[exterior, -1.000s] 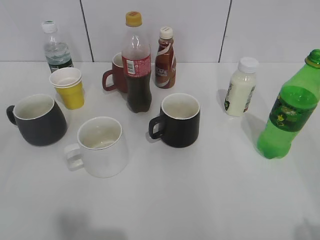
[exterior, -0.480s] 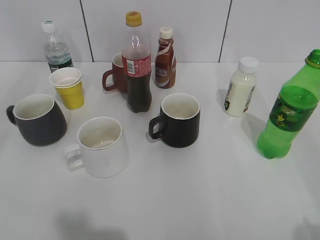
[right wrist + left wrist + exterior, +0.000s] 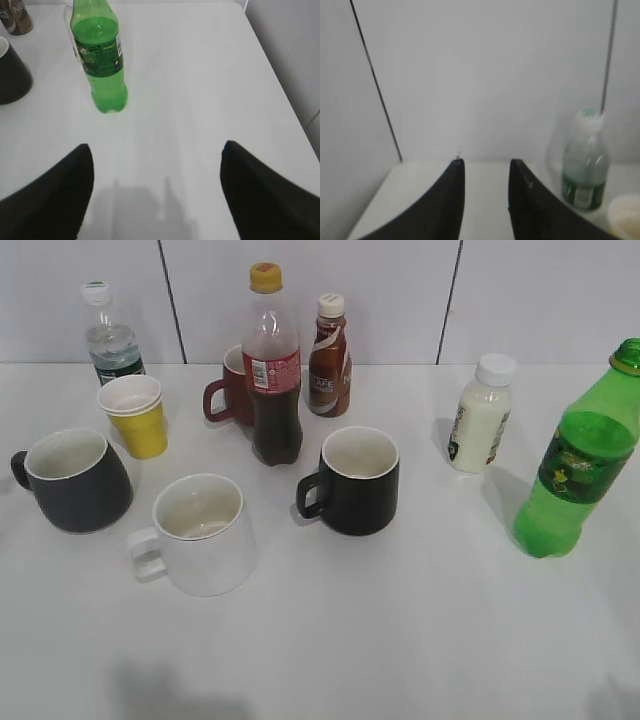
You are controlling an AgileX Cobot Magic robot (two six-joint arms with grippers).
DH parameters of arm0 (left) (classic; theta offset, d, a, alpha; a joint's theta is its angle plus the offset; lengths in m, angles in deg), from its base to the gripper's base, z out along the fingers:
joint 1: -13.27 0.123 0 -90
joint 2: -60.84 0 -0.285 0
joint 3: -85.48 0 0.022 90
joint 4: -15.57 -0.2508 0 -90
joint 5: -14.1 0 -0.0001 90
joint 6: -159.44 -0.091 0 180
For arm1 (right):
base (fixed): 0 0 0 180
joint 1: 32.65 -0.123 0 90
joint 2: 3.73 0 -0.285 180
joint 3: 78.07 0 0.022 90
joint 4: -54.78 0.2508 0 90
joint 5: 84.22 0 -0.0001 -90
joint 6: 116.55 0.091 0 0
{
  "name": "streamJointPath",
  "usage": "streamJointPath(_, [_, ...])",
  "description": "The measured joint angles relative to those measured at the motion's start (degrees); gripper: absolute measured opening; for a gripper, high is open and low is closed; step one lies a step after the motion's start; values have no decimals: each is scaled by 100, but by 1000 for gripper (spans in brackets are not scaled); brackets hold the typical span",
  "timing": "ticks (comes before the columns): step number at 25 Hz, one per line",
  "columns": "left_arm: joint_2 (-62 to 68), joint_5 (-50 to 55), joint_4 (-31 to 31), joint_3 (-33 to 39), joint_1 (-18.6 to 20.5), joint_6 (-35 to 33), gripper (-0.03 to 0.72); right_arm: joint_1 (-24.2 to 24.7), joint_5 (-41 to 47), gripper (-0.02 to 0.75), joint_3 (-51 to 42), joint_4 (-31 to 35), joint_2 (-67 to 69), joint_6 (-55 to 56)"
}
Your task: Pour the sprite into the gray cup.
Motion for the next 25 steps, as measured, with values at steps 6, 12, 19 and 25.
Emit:
streamJointPath(6, [1681, -1230, -2832, 0, 1088, 1813, 239, 0, -2, 591, 0, 0, 0, -8])
streamJointPath(12, [2834, -2284, -4145, 0, 1591, 1126, 282, 0, -2, 591, 0, 0, 0, -8])
streamJointPath(19, [3647, -2739, -4252, -5, 1591, 178, 365, 0, -2, 591, 0, 0, 0, -6])
streamJointPath(25, [4028, -3009, -4232, -31, 1489, -230, 370, 0, -2, 591, 0, 0, 0, -6])
